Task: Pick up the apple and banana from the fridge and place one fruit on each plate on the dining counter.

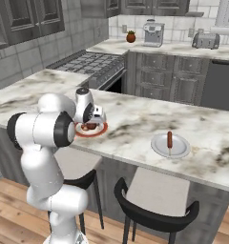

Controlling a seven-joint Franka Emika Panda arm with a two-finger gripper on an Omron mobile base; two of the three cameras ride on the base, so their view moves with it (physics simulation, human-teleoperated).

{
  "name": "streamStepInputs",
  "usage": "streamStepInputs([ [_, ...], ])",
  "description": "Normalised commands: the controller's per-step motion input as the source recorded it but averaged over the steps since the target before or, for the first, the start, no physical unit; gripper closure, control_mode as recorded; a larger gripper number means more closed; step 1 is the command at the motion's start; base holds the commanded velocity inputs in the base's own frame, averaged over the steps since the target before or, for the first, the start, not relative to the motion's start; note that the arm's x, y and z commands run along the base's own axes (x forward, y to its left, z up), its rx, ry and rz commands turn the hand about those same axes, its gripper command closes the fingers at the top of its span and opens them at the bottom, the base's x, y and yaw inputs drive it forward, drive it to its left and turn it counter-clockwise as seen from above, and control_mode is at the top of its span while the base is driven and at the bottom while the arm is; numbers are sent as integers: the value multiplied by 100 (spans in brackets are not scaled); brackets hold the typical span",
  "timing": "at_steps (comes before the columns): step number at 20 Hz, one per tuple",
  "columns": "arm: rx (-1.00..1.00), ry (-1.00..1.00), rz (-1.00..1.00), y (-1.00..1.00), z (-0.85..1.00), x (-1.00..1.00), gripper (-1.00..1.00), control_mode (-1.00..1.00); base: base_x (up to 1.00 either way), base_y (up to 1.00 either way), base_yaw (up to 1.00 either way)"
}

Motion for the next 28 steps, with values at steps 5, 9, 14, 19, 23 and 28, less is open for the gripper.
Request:
streamStepInputs([
  [5,0,1,0,2,-38,50,100,-100,0,0,0],
  [9,0,2,0,5,-36,48,100,-100,0,0,0],
  [14,0,6,0,12,-42,53,100,-100,0,0,0],
  [19,0,4,0,17,-32,38,-100,-100,0,0,0],
  [23,2,0,0,14,-4,2,-100,-100,0,0,0],
  [28,10,0,0,7,11,-2,-100,-100,0,0,0],
])
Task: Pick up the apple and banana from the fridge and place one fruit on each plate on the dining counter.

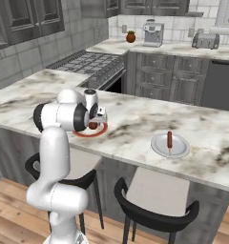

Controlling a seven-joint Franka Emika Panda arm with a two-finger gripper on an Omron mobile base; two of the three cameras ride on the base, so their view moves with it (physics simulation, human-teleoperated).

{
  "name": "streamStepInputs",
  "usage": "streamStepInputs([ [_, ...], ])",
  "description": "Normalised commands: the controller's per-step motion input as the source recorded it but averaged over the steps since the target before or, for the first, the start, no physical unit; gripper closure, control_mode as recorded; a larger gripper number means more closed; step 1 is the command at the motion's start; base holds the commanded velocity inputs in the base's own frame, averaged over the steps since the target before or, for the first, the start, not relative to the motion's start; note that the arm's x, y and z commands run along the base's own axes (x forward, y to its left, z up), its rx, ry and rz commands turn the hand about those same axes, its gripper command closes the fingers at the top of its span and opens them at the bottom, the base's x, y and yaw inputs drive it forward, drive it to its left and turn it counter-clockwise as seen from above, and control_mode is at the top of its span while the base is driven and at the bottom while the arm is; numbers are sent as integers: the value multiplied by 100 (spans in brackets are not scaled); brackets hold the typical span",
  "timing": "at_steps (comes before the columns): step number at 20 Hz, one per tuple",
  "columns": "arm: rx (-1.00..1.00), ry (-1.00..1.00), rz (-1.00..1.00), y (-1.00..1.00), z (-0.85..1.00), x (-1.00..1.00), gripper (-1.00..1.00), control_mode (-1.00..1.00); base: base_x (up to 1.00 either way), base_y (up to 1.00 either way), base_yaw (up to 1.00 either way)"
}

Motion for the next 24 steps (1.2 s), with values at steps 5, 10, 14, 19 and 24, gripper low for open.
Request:
streamStepInputs([
  [5,13,-2,0,0,38,-12,-100,-100,0,0,0],
  [10,11,-5,0,-3,64,-87,-100,-100,0,0,0],
  [14,5,0,0,-8,23,-100,-100,-100,0,0,0],
  [19,-1,0,0,-12,41,-100,-100,-100,0,0,0],
  [24,-7,0,0,-18,51,-100,-100,-100,0,0,0],
])
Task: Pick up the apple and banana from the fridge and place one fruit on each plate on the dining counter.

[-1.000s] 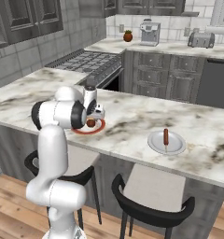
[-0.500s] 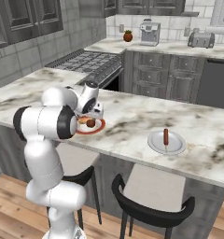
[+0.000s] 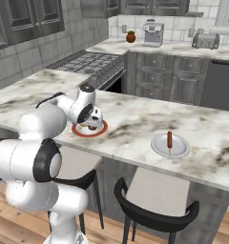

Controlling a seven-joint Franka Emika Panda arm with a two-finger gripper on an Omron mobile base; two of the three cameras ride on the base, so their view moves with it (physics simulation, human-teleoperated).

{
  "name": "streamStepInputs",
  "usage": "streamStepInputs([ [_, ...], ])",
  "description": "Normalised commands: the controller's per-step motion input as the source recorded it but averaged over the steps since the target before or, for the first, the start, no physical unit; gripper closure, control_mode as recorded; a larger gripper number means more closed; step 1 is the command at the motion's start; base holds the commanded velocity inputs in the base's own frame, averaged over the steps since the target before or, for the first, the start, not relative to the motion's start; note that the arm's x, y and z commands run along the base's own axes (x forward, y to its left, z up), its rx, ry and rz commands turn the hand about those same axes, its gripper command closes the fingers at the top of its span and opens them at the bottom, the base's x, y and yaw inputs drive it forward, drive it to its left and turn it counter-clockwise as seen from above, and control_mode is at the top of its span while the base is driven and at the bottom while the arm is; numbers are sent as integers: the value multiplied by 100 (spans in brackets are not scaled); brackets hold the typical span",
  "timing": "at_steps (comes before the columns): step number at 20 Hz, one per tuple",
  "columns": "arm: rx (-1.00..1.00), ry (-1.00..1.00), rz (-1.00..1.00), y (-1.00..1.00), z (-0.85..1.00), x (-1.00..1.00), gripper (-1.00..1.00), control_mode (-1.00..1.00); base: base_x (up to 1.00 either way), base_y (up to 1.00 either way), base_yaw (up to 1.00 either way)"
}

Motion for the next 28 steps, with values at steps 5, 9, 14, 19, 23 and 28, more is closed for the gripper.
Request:
streamStepInputs([
  [5,-9,0,0,-22,60,-100,-100,-100,0,0,0],
  [9,-6,1,0,-24,54,-100,-100,-100,0,0,0],
  [14,-6,7,0,-7,21,-100,-100,-100,0,0,0],
  [19,0,3,0,-2,-21,-100,-100,-100,0,0,0],
  [23,0,0,0,0,0,-36,-100,-100,0,0,0],
  [28,-2,0,0,3,0,0,-100,-100,0,0,0],
])
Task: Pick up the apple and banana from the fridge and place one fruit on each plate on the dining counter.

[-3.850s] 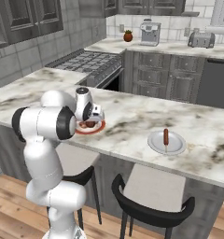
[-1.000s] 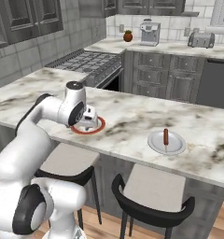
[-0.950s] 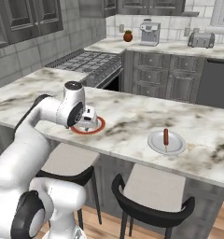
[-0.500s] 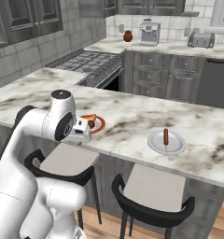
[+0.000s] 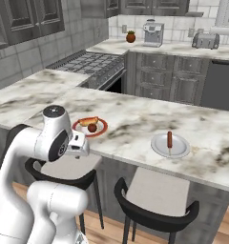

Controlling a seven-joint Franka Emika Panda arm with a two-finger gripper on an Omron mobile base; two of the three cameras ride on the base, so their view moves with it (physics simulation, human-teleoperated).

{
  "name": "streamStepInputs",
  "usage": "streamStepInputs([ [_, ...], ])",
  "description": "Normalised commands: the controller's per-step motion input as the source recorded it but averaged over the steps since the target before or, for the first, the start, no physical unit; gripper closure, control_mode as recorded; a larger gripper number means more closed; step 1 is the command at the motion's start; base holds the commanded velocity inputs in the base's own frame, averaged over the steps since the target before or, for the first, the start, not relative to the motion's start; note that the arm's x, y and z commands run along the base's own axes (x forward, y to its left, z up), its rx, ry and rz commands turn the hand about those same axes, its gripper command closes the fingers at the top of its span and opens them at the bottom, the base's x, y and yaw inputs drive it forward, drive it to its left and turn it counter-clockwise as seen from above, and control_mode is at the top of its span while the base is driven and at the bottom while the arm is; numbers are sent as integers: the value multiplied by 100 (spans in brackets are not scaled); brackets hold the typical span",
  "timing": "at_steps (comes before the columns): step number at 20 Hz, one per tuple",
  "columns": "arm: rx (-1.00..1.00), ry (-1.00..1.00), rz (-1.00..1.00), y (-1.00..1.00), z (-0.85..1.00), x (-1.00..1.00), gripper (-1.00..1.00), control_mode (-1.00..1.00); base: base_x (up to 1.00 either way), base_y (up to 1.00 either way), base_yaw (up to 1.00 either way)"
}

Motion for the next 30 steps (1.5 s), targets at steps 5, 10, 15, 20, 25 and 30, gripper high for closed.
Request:
streamStepInputs([
  [5,-1,0,-1,2,0,-4,-100,100,-39,-1,-6],
  [10,0,0,0,0,0,0,-100,100,-90,-40,-23],
  [15,0,0,0,0,0,0,-100,100,-10,-91,-30],
  [20,0,0,0,0,0,0,-100,100,14,-100,-26],
  [25,0,0,0,0,0,0,-100,100,49,-100,-27],
  [30,0,0,0,0,0,0,-100,100,53,-100,-21],
])
